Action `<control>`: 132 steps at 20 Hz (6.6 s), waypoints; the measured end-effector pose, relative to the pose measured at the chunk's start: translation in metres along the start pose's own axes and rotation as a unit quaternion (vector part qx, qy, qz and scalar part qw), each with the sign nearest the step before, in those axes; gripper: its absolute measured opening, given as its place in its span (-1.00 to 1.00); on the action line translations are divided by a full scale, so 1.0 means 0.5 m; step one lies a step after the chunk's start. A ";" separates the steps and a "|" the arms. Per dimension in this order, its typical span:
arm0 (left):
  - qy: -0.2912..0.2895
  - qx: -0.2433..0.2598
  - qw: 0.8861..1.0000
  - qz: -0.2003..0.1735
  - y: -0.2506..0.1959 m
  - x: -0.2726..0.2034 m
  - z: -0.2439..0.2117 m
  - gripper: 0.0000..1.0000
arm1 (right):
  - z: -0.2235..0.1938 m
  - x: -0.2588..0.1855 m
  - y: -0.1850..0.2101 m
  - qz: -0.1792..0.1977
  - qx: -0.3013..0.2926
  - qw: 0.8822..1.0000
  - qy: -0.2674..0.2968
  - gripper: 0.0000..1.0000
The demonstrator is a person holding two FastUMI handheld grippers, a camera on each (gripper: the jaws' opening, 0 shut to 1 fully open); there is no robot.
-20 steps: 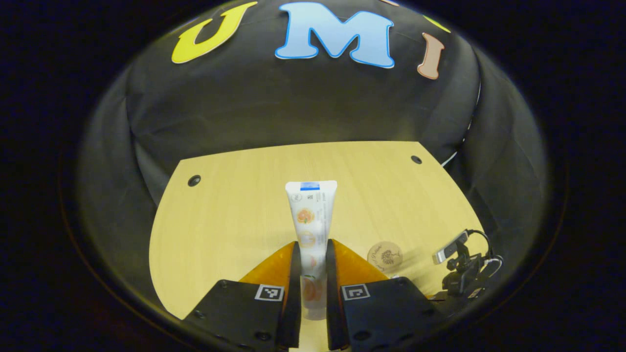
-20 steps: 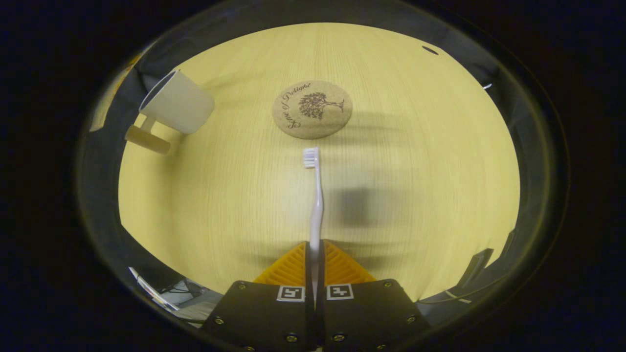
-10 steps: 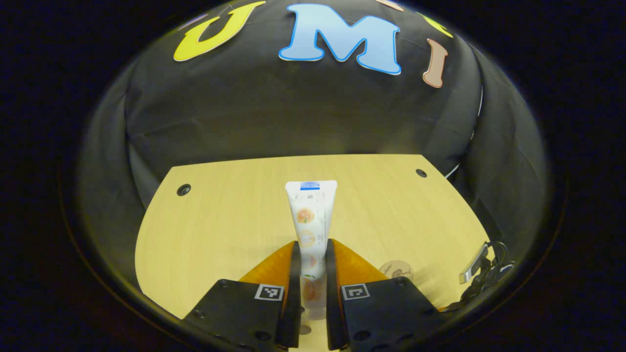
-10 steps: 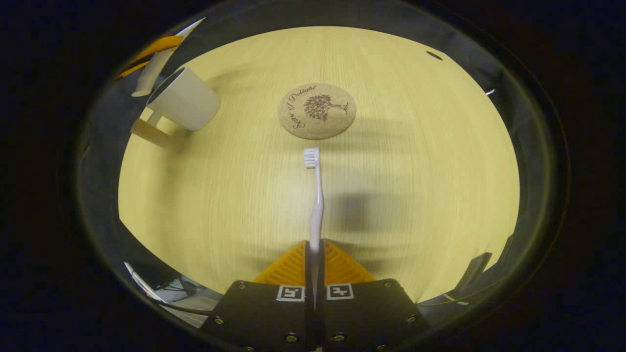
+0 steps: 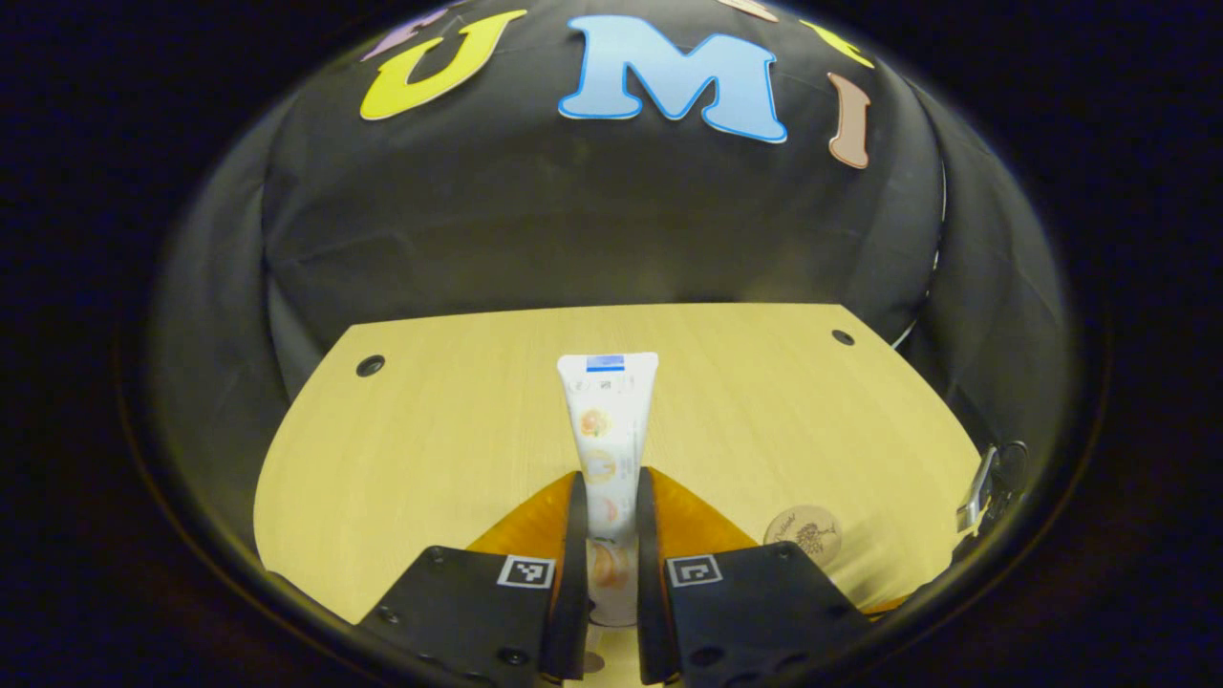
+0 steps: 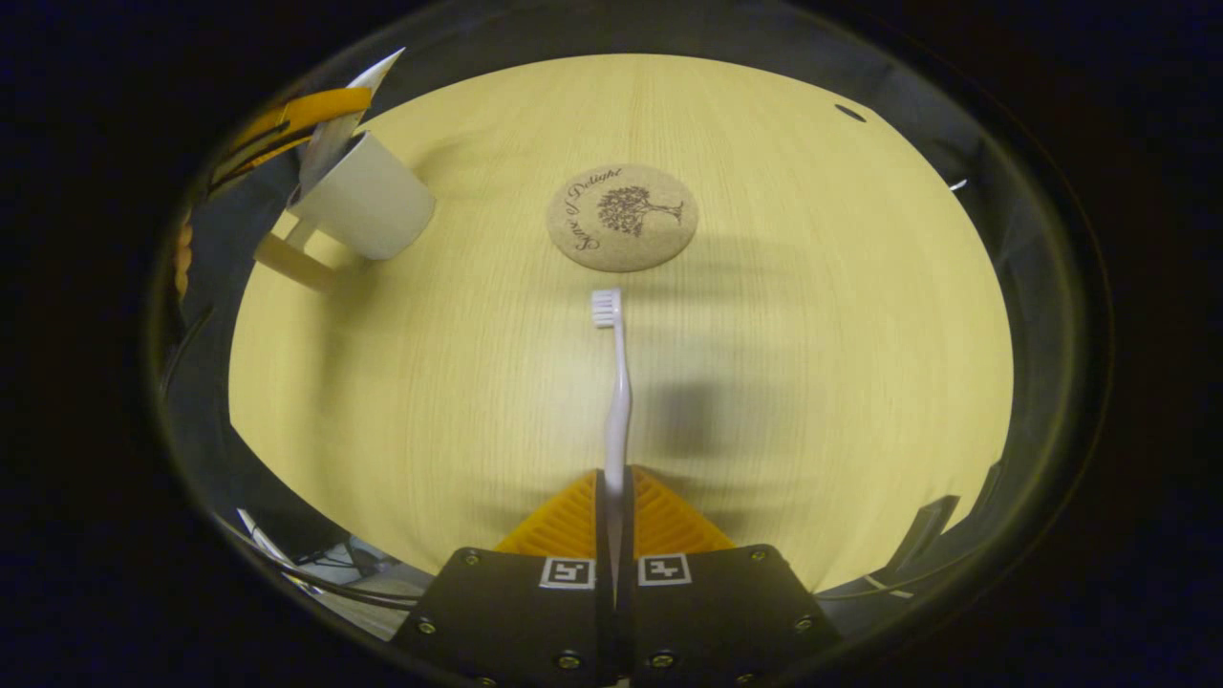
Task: Put the toothbrush and toothpaste on the desktop into the cup, then pick up the cup and place it on the coaster on the desktop.
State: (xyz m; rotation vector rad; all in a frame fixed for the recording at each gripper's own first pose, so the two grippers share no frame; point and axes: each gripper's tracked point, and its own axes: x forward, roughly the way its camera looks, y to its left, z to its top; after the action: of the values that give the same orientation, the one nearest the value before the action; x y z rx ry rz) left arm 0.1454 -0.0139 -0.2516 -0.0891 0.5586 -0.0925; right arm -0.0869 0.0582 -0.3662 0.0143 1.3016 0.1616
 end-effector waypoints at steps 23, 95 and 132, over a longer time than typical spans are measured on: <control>-0.023 0.023 0.999 0.020 0.024 -0.096 -0.045 0.37 | 0.046 -0.039 0.007 0.020 0.036 0.998 -0.055 -0.96; -0.042 0.028 0.998 0.035 0.229 -0.144 -0.050 0.45 | 0.514 -0.210 0.406 0.104 -0.123 0.893 -0.421 -0.82; 0.154 0.229 0.945 -0.173 0.039 -0.131 -0.172 0.40 | 0.382 -0.336 -0.052 -0.012 0.082 0.896 -0.436 -0.51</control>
State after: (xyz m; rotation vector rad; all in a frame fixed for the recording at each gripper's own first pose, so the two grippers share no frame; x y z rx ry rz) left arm 0.0456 0.0078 -0.2919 0.2888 0.8176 -0.5843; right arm 0.0565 0.0265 -0.1569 0.1941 0.4087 0.0105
